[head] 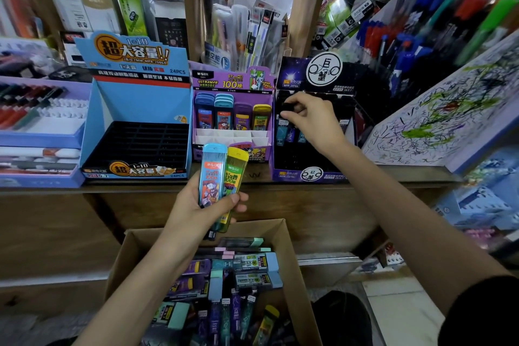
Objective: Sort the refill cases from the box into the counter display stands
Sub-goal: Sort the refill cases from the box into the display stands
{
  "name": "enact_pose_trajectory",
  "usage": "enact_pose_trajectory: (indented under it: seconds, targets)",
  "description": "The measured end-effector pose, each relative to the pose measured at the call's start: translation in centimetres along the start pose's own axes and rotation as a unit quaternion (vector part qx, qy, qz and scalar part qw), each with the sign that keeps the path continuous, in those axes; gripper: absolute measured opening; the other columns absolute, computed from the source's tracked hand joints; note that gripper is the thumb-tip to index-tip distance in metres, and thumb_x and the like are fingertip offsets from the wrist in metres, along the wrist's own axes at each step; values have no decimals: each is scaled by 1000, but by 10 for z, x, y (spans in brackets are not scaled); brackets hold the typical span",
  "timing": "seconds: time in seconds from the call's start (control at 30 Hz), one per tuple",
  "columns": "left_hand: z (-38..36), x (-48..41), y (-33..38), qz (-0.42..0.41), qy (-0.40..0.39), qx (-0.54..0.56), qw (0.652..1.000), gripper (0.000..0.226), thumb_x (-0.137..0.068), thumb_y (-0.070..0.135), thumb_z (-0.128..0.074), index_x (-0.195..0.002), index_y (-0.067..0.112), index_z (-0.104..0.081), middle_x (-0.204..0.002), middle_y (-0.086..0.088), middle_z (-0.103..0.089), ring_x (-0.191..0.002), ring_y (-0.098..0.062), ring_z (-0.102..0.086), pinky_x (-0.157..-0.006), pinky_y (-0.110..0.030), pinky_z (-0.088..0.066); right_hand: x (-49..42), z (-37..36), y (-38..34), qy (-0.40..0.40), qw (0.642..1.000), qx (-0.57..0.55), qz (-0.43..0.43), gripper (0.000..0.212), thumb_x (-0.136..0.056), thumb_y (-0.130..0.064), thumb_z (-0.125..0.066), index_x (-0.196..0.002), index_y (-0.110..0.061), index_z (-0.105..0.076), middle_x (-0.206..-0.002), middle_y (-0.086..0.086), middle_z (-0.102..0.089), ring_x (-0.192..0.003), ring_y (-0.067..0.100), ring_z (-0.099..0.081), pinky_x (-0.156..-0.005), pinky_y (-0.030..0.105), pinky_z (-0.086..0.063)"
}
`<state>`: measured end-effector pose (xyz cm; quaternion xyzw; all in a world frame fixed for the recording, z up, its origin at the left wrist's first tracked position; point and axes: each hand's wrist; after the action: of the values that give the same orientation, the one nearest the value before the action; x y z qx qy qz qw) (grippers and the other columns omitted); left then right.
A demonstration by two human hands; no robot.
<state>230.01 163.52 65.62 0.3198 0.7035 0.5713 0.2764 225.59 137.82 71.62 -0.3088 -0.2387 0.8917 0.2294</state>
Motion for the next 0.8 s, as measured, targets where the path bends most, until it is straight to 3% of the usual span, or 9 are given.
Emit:
enact_pose_trajectory:
  seconds: [0.1, 0.2, 0.27, 0.37, 0.43, 0.57, 0.63, 0.8]
  targets:
    - [-1, 2, 1, -4, -1, 5, 1000, 33, -79, 10, -65, -108, 20, -56, -89, -7, -74, -77, -17, -72, -56, -21, -53, 6, 5, -7, -28, 996, 76, 24, 34, -89, -24, -63, -121, -15, -56, -76, -3, -55, -72, 14, -55, -75, 35, -52]
    - [0, 3, 3, -9, -2, 7, 1000, 38, -72, 18, -67, -109, 19, -56, -90, -7, -74, -78, -18, -71, -56, -21, -53, 19, 12, -15, 2, 990, 129, 48, 37, -94, -25, -55, -129, -13, -48, -75, -4, -57, -72, 17, -60, -68, 33, -52]
    - [0, 2, 3, -12, -4, 7, 1000, 39, -72, 19, -67, -110, 18, -56, -90, -7, -74, -78, -18, -71, -57, -21, -53, 32, 11, -24, 11, 997, 68, 29, 26, -95, -25, -52, -119, -14, -54, -73, -9, -57, -69, 11, -60, -66, 32, -53]
    - [-2, 1, 3, -11, -14, 5, 1000, 42, -73, 20, -67, -113, 19, -55, -91, -7, -74, -80, -18, -71, -58, -20, -53, 58, 2, -46, -96, 982, -157, -52, 12, -95, -31, -51, -94, -23, -60, -79, -4, -64, -69, 6, -64, -63, 26, -52]
    - [-3, -1, 2, -12, -21, 8, 1000, 42, -73, 20, -68, -113, 21, -55, -92, -8, -74, -80, -19, -71, -59, -21, -53, 72, -8, -56, -161, 959, -225, -59, 11, -93, -31, -55, -92, -22, -62, -85, -1, -67, -69, 3, -63, -60, 23, -52]
    - [-2, -2, 0, -14, -32, 15, 999, 41, -74, 17, -68, -114, 21, -56, -94, -10, -73, -82, -22, -71, -67, -21, -54, 74, -15, -69, -203, 941, -265, -56, 4, -90, -16, -61, -87, -15, -63, -82, -1, -66, -64, -2, -60, -53, 16, -47]
    - [0, -1, 0, -15, -31, 15, 999, 42, -74, 20, -69, -114, 21, -56, -96, -9, -73, -84, -22, -71, -66, -21, -55, 61, -6, -72, -209, 943, -256, -45, 10, -89, -10, -62, -81, -17, -64, -77, -3, -66, -66, 0, -60, -54, 18, -48]
    - [13, -3, 3, -7, -3, 9, 1000, 39, -76, 19, -66, -112, 15, -52, -90, -9, -74, -70, -21, -72, -55, -22, -55, 16, 33, -73, -104, 961, -256, -29, 11, -88, -9, -63, -81, -17, -64, -77, -1, -67, -67, 4, -62, -55, 18, -50]
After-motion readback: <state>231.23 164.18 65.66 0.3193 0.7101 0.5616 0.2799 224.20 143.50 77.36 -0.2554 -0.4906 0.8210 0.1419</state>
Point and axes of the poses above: each hand's wrist, its own x-axis away from the middle knuckle, its own z-axis out of the back of the hand, y = z × x
